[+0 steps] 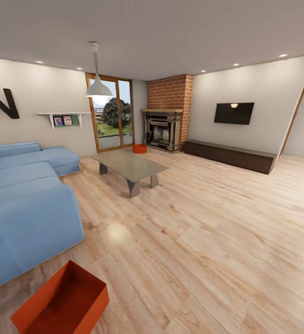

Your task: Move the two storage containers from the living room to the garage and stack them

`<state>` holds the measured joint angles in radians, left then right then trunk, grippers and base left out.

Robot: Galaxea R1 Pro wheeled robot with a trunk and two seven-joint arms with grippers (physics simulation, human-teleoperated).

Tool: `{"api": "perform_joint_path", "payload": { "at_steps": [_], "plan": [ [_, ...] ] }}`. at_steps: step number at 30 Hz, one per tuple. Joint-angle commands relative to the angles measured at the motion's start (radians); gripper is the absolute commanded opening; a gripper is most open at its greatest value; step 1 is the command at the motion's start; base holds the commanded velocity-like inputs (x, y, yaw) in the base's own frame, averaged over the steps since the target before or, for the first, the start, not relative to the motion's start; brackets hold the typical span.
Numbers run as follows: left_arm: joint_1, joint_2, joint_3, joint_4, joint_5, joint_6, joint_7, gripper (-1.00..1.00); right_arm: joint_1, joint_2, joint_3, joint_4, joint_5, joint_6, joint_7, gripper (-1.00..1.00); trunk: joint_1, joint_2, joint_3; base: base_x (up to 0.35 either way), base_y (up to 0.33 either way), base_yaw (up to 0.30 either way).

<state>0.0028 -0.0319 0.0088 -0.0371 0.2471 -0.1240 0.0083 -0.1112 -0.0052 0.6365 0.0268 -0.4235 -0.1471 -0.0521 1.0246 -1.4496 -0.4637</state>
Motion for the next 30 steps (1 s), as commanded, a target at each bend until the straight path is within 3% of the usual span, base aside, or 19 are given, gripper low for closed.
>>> {"api": "perform_joint_path", "payload": {
  "at_steps": [1, 13, 30],
  "plan": [
    [0.000, 0.000, 0.000, -0.001, 0.004, -0.002, 0.001, 1.00, -0.001, 0.001, 0.009, 0.002, -0.008, -0.005, 0.000, 1.00, 0.000, 0.000, -0.001, 0.246, -0.227, 0.000],
    [0.000, 0.000, 0.000, -0.001, 0.004, -0.002, 0.001, 1.00, -0.001, -0.001, 0.009, 0.002, -0.008, -0.005, 0.001, 1.00, 0.000, 0.000, -0.001, 0.246, -0.228, 0.024],
    [0.000, 0.000, 0.001, -0.001, 0.003, -0.002, 0.001, 1.00, -0.001, -0.001, 0.008, 0.002, -0.011, -0.006, -0.002, 1.00, 0.000, 0.000, -0.001, 0.246, -0.213, 0.260]
  ]
}}
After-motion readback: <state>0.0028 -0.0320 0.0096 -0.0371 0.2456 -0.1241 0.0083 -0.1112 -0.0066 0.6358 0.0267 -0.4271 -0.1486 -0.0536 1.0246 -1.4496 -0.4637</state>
